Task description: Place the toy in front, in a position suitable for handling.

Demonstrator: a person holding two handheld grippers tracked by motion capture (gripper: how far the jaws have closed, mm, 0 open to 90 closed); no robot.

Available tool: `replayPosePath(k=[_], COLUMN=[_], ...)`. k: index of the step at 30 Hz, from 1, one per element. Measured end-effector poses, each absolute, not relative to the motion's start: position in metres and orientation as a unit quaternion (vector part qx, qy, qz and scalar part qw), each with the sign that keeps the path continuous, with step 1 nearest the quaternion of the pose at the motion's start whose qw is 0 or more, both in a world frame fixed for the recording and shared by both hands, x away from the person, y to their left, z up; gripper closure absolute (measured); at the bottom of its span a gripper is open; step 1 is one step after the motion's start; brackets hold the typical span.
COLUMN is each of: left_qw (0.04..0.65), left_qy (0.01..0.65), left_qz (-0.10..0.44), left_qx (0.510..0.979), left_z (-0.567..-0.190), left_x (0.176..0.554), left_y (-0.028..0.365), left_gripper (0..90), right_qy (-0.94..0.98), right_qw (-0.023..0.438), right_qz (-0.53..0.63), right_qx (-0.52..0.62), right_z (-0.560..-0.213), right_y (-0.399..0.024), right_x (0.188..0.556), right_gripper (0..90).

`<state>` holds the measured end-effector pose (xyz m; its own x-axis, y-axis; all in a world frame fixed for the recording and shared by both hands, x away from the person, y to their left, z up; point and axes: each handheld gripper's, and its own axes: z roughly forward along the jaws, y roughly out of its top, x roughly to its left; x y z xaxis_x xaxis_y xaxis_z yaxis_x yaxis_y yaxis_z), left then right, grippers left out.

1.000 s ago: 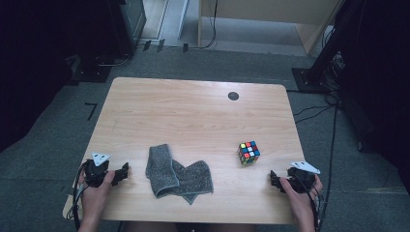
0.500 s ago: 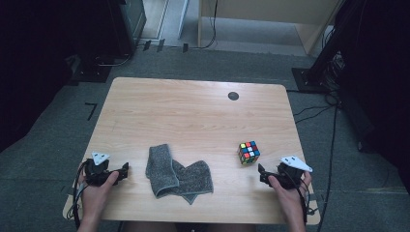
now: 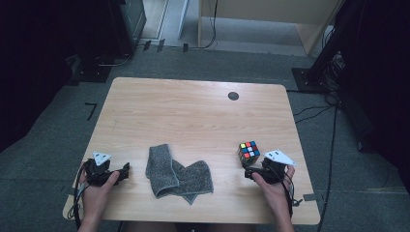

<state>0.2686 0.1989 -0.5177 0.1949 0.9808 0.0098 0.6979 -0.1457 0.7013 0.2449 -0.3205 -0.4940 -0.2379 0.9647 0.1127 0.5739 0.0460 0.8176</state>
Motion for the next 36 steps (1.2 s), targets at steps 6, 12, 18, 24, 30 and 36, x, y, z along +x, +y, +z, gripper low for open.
replayPosePath(k=[6, 12, 18, 24, 30, 36], left_qw=[0.291, 0.291, 0.292, 0.292, 0.289, 0.288], left_qy=[0.583, 0.582, 0.579, 0.577, 0.572, 0.572], left_qz=[0.243, 0.242, 0.241, 0.243, 0.249, 0.251], left_qx=[0.719, 0.719, 0.722, 0.723, 0.726, 0.726], left_z=[-0.518, -0.518, -0.518, -0.518, -0.517, -0.517], left_x=[0.268, 0.268, 0.267, 0.266, 0.265, 0.265], left_y=[0.198, 0.198, 0.197, 0.196, 0.195, 0.195], left_gripper=[8.9, 8.9, 8.9, 8.9, 8.9, 8.8], right_qy=[0.676, 0.684, 0.68, 0.68, 0.68, 0.681], right_qw=[0.232, 0.241, 0.266, 0.265, 0.271, 0.275], right_qz=[0.393, 0.374, 0.355, 0.356, 0.358, 0.355], right_qx=[0.579, 0.578, 0.585, 0.584, 0.58, 0.578], right_z=[-0.506, -0.512, -0.516, -0.517, -0.518, -0.517], right_y=[-0.313, -0.304, -0.302, -0.303, -0.303, -0.302], right_x=[0.258, 0.264, 0.267, 0.267, 0.264, 0.262], right_gripper=[0.0, 10.5, 24.0, 33.9, 34.1, 34.1])
